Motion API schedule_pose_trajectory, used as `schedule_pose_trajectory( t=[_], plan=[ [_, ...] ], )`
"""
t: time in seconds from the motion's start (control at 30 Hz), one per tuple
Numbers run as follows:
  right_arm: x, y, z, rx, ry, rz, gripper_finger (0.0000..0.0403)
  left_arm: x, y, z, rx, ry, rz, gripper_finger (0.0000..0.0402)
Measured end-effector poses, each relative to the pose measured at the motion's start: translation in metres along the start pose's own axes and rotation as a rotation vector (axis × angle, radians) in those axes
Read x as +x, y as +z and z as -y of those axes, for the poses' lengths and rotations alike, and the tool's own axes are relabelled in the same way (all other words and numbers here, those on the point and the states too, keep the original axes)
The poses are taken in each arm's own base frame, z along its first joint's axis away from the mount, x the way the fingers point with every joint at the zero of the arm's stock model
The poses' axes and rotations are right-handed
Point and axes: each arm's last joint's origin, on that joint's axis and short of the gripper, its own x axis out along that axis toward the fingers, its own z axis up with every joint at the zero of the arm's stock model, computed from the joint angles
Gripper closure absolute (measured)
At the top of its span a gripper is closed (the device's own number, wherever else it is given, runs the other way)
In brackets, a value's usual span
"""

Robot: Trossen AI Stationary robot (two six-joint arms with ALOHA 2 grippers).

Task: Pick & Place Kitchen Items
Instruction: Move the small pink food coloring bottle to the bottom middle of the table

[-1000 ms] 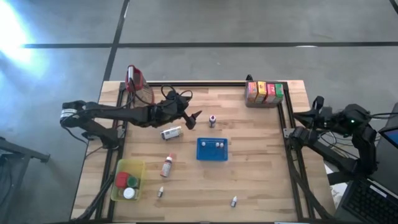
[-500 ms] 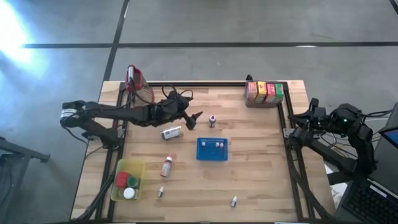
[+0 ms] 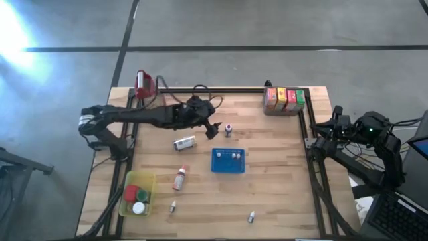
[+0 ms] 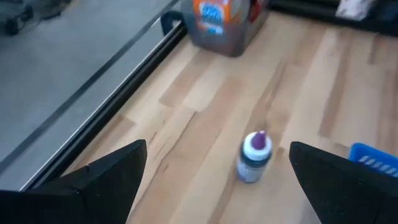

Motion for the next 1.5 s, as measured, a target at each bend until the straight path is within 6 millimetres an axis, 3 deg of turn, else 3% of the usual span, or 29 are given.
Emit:
schedule_pose_trajectory(
  t=[0.23,0.5,0.77,1.1,1.5],
  plan=[
    [0.0,0.0,0.0,0.002,0.0,0.0,0.0394,0.027,0.005,0.004,0.08,0.027,-0.078,0.0003],
    [0.0,0.0,0.0,0.002,0.0,0.0,0.0394,0.03,0.005,0.001,0.099,0.033,-0.151,0.0003],
    [0.0,0.0,0.0,0.002,0.0,0.0,0.0394,-0.015,-0.001,0.007,0.099,0.006,-0.3,0.0003],
    [0.0,0.0,0.0,0.002,0.0,0.0,0.0394,-0.062,-0.015,0.07,0.169,-0.078,-0.233,0.0003],
    [0.0,0.0,0.0,0.002,0.0,0.0,0.0394,-0.115,-0.049,0.111,-0.118,-0.029,-0.325,0.0003]
  ],
)
